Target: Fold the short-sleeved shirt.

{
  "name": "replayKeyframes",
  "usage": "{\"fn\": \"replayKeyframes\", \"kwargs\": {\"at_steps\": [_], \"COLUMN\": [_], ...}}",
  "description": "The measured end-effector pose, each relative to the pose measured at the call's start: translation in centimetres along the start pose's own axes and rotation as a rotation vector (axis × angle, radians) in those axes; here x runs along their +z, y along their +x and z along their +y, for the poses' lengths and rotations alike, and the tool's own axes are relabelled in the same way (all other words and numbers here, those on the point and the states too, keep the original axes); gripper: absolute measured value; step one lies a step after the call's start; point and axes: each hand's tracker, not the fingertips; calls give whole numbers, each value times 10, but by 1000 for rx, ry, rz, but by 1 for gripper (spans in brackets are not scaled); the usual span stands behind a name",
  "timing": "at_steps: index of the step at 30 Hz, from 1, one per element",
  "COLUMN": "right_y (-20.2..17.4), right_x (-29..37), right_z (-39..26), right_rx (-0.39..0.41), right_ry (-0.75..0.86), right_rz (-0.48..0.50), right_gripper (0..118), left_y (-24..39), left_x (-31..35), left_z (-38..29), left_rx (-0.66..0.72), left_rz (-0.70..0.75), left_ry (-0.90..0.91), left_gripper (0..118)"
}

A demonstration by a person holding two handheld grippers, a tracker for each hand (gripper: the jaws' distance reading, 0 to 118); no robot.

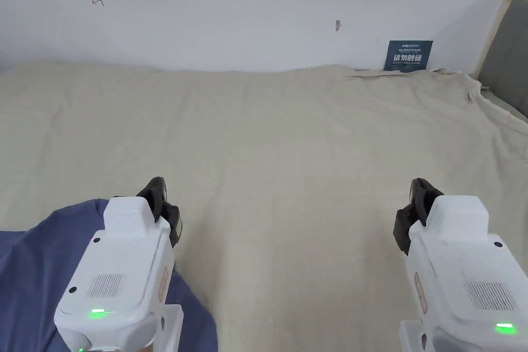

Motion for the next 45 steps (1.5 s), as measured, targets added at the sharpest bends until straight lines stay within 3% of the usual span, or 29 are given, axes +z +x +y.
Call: {"fn": "replayKeyframes", "kwargs": {"at_steps": [2,8,9,11,13,14,16,21,23,25,29,37,45], "right_y": [-10,-49,-52,-53,-51,-46,-39,-10,-2,4,11,-9,-2], "right_x": [3,12,12,14,13,12,11,8,6,4,0,11,8], "right_z": [6,5,1,-3,-2,-1,4,17,17,15,8,18,17], "right_rx": [145,788,874,964,927,857,695,191,33,-44,-87,-72,-74], "right_ry": [30,269,323,385,359,319,249,76,21,-10,-23,-20,-19], "right_rz": [-35,-253,-288,-305,-289,-257,-222,-67,-10,8,26,22,26], "right_gripper": [0,0,0,0,0,0,0,0,0,0,0,0,0], "left_y": [-10,-61,-66,-68,-69,-68,-57,-14,-2,5,14,11,9], "left_x": [-3,-12,-13,-11,-10,-10,-6,3,4,1,1,1,1], "left_z": [4,-9,-16,-24,-24,-18,-3,19,17,14,6,6,6], "left_rx": [174,1119,1255,1360,1276,1167,891,188,32,-79,-213,-168,-139], "left_rz": [-42,-309,-354,-370,-316,-280,-222,-53,-21,-2,19,-1,-5], "left_ry": [-20,-10,4,28,18,0,-15,28,51,38,44,44,41], "left_gripper": [0,0,0,0,0,0,0,0,0,0,0,0,0]}}
